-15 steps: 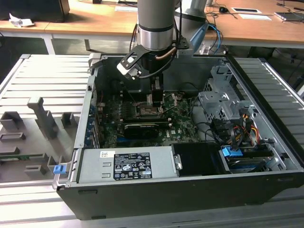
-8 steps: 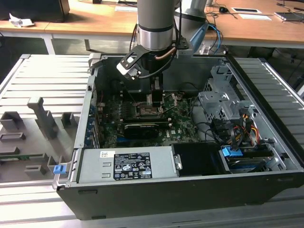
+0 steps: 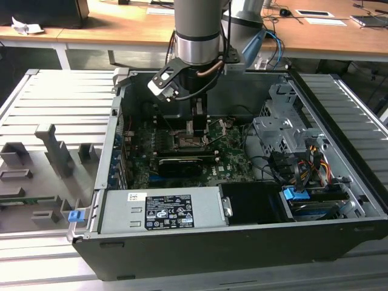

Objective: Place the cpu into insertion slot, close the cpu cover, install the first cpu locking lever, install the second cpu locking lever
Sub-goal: 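Place the cpu into insertion slot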

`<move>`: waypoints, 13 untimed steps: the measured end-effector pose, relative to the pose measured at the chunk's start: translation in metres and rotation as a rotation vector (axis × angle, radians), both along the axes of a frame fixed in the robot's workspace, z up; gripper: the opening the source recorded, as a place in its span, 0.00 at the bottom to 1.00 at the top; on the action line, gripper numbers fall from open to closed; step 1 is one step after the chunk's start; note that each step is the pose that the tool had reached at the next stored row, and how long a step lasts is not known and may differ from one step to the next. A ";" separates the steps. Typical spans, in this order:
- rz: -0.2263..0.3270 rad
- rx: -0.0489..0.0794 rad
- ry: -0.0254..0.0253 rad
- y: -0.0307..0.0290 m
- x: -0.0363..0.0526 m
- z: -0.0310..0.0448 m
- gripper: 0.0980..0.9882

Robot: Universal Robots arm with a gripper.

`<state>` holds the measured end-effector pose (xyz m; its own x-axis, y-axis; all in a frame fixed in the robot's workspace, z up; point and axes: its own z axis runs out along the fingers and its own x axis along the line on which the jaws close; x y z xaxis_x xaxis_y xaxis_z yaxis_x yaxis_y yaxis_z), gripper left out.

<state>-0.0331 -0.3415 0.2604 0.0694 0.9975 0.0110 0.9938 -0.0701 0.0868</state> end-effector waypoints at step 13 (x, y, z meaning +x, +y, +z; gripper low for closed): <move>0.071 0.002 0.0001 0.0007 -0.0073 -0.0086 0.50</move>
<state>-0.0404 -0.3408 0.2518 -0.0010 0.9999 0.0126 0.9962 -0.0001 0.0867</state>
